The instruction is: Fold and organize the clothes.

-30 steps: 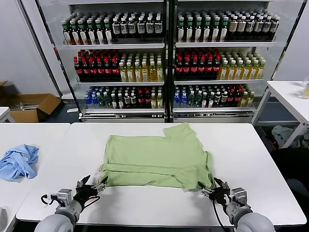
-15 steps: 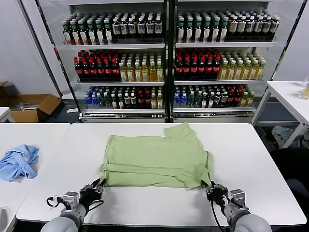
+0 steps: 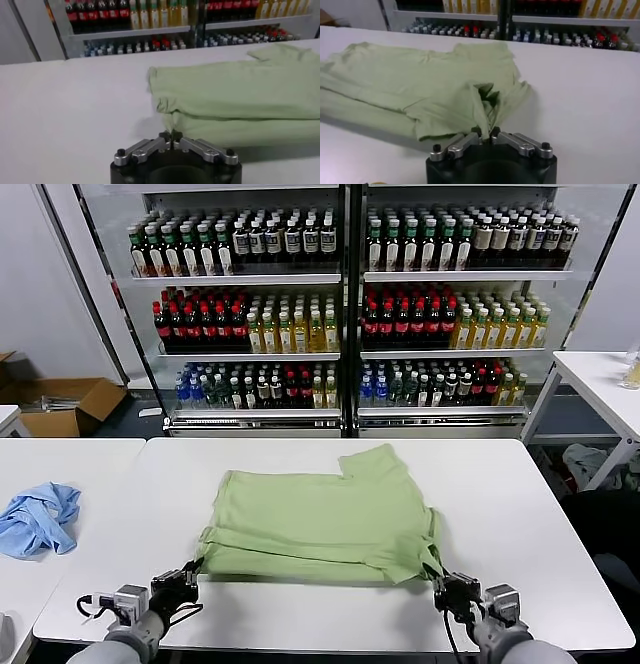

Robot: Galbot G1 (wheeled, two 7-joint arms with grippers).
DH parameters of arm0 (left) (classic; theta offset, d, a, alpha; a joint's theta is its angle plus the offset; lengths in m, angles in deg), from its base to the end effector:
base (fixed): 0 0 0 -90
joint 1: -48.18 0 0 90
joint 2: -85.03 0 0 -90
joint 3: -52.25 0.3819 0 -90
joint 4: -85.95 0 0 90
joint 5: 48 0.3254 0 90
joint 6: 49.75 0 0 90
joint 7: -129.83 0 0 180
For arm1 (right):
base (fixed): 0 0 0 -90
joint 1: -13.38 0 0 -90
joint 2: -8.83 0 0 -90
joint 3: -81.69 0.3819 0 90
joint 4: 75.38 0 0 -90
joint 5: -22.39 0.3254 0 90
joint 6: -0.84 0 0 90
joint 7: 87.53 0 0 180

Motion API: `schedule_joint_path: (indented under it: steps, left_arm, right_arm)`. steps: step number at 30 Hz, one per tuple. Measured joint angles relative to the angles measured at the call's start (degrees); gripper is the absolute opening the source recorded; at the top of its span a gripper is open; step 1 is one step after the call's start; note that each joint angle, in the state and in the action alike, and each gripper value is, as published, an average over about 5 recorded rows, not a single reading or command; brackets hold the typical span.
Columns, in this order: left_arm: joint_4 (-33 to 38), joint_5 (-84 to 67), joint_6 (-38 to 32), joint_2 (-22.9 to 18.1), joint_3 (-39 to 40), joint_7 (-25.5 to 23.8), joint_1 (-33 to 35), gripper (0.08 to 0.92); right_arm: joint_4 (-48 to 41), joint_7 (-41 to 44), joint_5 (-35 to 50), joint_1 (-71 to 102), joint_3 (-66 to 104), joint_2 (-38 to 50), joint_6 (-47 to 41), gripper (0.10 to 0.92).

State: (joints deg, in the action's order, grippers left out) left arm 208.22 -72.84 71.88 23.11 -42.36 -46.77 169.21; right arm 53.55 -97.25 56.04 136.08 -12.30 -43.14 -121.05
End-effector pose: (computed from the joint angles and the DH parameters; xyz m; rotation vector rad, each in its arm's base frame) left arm 0.1457 0.1175 -0.2898 -0.1630 -2.5858 -0.1261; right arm 0.1311 -0.0954 -0.2632 0.3796 -2.5251 0.1267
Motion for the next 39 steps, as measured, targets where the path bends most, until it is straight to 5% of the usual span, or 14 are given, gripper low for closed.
schedule_joint_path:
  steps: [13,32,39]
  left_arm:
    - [5.89,4.87,0.43,-0.30,-2.38,1.08,10.54,0.111]
    - [8.46,0.11,0.35,1.37,-4.01,0.71,4.63,0.643]
    - [0.80,-2.57,0.16,3.03,-0.31,-0.84,-5.32,0.810]
  right_arm:
    - [4.00,0.34,-6.44,8.11,1.79,0.25,-0.71,0.208]
    - [5.55,-0.30,0.46,-1.03,5.03,1.53,-1.26,0.750]
    - [-4.78,-1.04,2.36,-16.92,-1.43,-1.25,-1.34,0.821]
